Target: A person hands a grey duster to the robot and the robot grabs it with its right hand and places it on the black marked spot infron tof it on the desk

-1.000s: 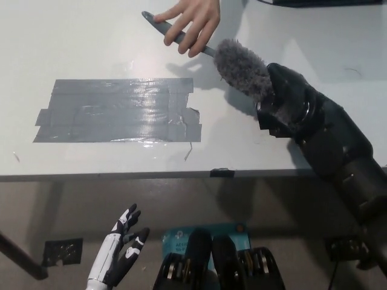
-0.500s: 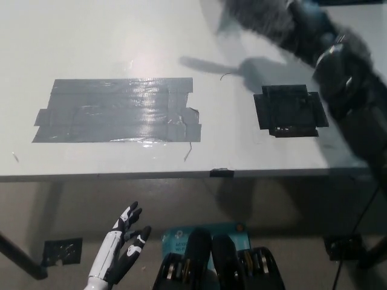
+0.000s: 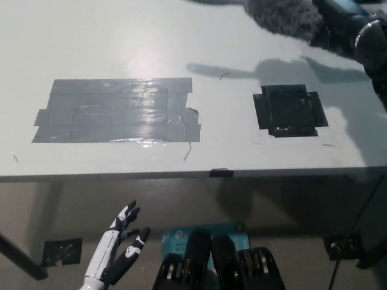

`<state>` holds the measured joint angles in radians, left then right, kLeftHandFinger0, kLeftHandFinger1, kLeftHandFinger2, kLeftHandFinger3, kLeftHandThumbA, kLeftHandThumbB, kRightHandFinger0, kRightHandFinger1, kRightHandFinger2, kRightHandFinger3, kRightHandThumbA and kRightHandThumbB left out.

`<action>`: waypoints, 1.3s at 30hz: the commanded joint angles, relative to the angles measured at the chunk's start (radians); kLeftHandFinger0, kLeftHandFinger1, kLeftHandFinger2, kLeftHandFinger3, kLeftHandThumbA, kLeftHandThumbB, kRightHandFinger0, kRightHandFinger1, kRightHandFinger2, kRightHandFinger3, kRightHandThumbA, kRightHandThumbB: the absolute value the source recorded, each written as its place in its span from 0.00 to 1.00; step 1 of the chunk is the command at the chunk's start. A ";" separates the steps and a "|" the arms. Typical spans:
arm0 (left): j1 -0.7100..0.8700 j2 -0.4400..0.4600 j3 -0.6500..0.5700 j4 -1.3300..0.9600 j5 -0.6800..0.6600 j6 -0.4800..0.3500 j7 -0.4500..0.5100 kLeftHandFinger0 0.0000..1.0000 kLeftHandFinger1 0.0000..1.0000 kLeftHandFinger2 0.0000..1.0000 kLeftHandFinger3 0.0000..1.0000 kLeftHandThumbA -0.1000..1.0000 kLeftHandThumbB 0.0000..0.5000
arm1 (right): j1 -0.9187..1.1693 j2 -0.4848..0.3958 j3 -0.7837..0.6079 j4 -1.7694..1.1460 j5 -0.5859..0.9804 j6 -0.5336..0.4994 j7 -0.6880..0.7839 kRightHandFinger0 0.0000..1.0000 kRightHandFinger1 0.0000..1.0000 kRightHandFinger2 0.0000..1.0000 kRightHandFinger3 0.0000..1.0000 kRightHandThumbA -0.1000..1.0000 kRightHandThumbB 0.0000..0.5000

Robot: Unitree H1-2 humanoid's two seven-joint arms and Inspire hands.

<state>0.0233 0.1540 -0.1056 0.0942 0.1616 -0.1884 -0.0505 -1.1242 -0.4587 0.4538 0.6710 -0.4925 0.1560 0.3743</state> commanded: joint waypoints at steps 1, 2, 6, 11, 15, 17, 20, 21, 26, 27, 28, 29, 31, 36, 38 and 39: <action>-0.011 0.016 -0.001 -0.033 0.008 -0.014 -0.013 0.91 1.00 1.00 1.00 0.79 0.23 | -0.045 -0.039 0.033 -0.005 0.013 -0.013 0.189 0.20 0.75 1.00 0.93 0.00 0.41; -0.011 0.016 -0.002 -0.034 0.009 -0.012 -0.013 0.91 1.00 1.00 1.00 0.79 0.23 | -0.046 -0.041 0.045 -0.001 0.007 -0.013 0.204 0.25 0.79 1.00 0.98 0.00 0.39; -0.010 0.015 -0.004 -0.033 0.014 -0.006 -0.014 0.91 1.00 1.00 1.00 0.79 0.25 | -0.031 -0.049 0.060 0.002 0.004 -0.011 0.229 0.34 0.82 1.00 0.97 0.00 0.43; -0.026 0.016 -0.002 -0.027 0.018 -0.012 -0.018 0.91 1.00 1.00 1.00 0.79 0.23 | -0.064 -0.069 0.028 -0.041 0.037 0.076 0.325 0.93 1.00 1.00 1.00 0.48 0.70; -0.033 0.016 0.000 -0.028 0.015 -0.011 -0.021 0.91 1.00 1.00 1.00 0.78 0.23 | -0.099 -0.085 -0.001 -0.066 0.055 0.122 0.376 1.00 1.00 1.00 1.00 0.57 0.81; -0.036 0.017 -0.001 -0.026 0.018 -0.011 -0.020 0.90 1.00 1.00 1.00 0.78 0.24 | -0.100 -0.091 -0.020 -0.084 0.054 0.134 0.364 1.00 1.00 1.00 1.00 0.60 0.82; -0.035 0.018 0.002 -0.026 0.014 -0.013 -0.021 0.90 1.00 1.00 1.00 0.79 0.26 | -0.090 -0.083 -0.066 -0.086 0.064 0.113 0.315 1.00 1.00 1.00 1.00 0.60 0.83; -0.036 0.018 0.002 -0.027 0.012 -0.014 -0.022 0.90 1.00 1.00 1.00 0.79 0.26 | -0.086 -0.082 -0.077 -0.085 0.063 0.090 0.293 1.00 1.00 1.00 1.00 0.62 0.89; -0.041 0.017 0.004 -0.029 0.000 -0.003 -0.032 0.93 1.00 1.00 1.00 0.78 0.26 | -0.083 -0.086 -0.094 -0.103 0.041 0.040 0.262 1.00 1.00 1.00 1.00 0.77 1.00; -0.042 0.019 0.006 -0.029 0.001 -0.004 -0.032 0.93 1.00 1.00 1.00 0.78 0.25 | -0.083 -0.080 -0.111 -0.110 0.061 0.062 0.273 1.00 1.00 1.00 1.00 0.77 1.00; -0.042 0.020 0.005 -0.029 0.009 -0.007 -0.029 0.93 1.00 1.00 1.00 0.78 0.24 | -0.080 -0.072 -0.142 -0.119 0.097 0.086 0.287 1.00 1.00 1.00 1.00 0.74 1.00; -0.042 0.019 0.005 -0.029 0.009 -0.009 -0.028 0.92 1.00 1.00 1.00 0.78 0.22 | -0.079 -0.072 -0.150 -0.132 0.103 0.095 0.295 1.00 1.00 1.00 1.00 0.79 1.00; -0.042 0.020 0.005 -0.028 0.011 -0.010 -0.027 0.92 1.00 1.00 1.00 0.77 0.22 | -0.076 -0.082 -0.157 -0.157 0.098 0.049 0.286 1.00 1.00 1.00 1.00 0.92 1.00; -0.059 0.018 0.004 -0.020 0.015 -0.007 -0.026 0.92 1.00 1.00 1.00 0.79 0.25 | -0.081 -0.076 -0.258 -0.233 0.188 0.097 0.303 1.00 1.00 1.00 1.00 0.95 0.99; -0.060 0.018 0.004 -0.022 0.015 -0.010 -0.026 0.91 1.00 0.99 1.00 0.78 0.25 | -0.085 -0.070 -0.308 -0.278 0.216 0.145 0.291 1.00 1.00 1.00 1.00 0.95 1.00; -0.064 0.016 0.004 -0.023 0.015 -0.008 -0.025 0.91 1.00 0.99 1.00 0.78 0.25 | -0.090 -0.069 -0.329 -0.296 0.234 0.137 0.286 1.00 1.00 1.00 1.00 0.95 1.00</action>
<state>-0.0209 0.1604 -0.1034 0.0948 0.1756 -0.1849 -0.0709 -1.1318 -0.5107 0.2068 0.4547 -0.3582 0.2526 0.6740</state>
